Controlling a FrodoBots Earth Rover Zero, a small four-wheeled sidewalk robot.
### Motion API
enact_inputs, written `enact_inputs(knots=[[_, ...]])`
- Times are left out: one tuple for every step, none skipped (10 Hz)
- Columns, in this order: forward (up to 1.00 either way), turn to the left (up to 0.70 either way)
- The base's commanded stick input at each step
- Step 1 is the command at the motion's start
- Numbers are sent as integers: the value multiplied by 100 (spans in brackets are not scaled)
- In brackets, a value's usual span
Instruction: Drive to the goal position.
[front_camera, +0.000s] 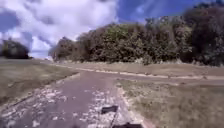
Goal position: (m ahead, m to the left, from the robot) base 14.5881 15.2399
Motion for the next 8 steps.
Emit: enact_inputs(knots=[[100,3],[100,3],[100,4],[100,4],[100,4],[100,3],[100,3],[100,3]])
